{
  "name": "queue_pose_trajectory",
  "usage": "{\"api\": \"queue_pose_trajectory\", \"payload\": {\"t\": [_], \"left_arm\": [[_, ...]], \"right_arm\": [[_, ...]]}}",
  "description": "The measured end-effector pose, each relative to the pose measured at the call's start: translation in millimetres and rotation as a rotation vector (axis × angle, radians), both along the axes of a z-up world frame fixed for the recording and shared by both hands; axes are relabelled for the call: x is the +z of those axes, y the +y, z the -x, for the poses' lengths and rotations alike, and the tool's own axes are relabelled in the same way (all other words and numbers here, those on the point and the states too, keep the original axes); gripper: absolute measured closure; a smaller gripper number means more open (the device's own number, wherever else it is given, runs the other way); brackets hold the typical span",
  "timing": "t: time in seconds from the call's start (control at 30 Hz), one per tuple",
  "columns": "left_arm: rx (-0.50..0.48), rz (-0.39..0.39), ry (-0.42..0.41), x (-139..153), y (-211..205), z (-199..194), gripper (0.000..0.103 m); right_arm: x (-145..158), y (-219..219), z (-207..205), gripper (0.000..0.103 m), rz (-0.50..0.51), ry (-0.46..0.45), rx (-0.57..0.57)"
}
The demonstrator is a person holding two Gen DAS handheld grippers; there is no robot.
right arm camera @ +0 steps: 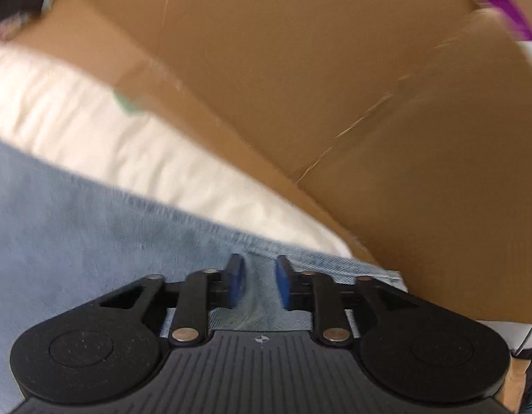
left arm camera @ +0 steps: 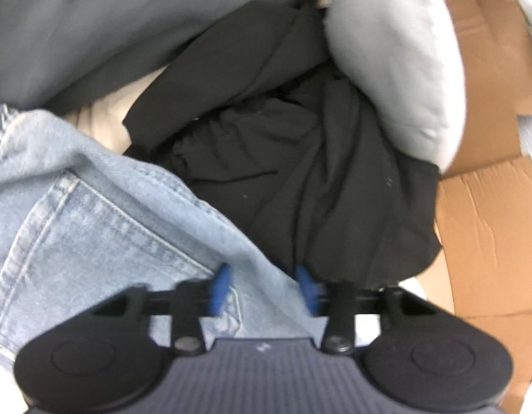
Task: Fold clothes
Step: 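Lower the jeans onto the bedding and open both tools, then close the right tool on the jeans hem while the left tool presses the jeans flat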
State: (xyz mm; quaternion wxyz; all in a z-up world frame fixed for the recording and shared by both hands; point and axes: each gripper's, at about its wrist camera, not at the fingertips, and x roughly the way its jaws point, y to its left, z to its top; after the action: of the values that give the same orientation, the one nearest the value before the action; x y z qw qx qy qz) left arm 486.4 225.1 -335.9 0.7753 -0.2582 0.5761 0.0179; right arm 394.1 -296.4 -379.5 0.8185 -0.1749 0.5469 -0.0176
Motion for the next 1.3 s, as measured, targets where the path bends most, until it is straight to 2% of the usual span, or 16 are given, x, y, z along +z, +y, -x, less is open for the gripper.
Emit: {"api": "queue_pose_trajectory", "payload": {"t": [0.1,0.2,0.37,0.7,0.83,1.0,1.13,1.3], "left_arm": [[-0.032,-0.023,-0.012,8.0,-7.0,5.0,0.049],[-0.045,-0.012,-0.008,13.9,-10.8,10.9,0.049],[-0.100,-0.033,-0.023,31.3,-20.9,24.5,0.049],[-0.190,-0.035,-0.002,69.7,-48.9,68.2,0.048],[-0.250,-0.071,-0.026,91.5,-65.0,80.8,0.047],[-0.288,-0.108,-0.052,117.1,-82.5,95.3,0.044],[-0.313,-0.136,-0.037,117.5,-97.3,101.6,0.043],[-0.355,-0.136,-0.036,99.7,-123.2,91.2,0.043]], "right_arm": [[19.1,-10.5,6.8,0.066,-0.058,-0.043,-0.028],[36.8,-20.9,15.4,0.066,-0.104,-0.069,-0.062],[63.9,-31.9,33.8,0.066,-0.152,-0.104,-0.096],[122.2,-31.7,91.4,0.066,-0.209,-0.132,-0.071],[142.5,-35.0,111.8,0.064,-0.228,-0.158,-0.062],[132.7,-37.8,134.8,0.060,-0.270,-0.183,-0.072],[113.1,-34.2,148.2,0.060,-0.297,-0.162,-0.044],[80.7,-22.7,152.3,0.058,-0.329,-0.210,-0.043]]}}
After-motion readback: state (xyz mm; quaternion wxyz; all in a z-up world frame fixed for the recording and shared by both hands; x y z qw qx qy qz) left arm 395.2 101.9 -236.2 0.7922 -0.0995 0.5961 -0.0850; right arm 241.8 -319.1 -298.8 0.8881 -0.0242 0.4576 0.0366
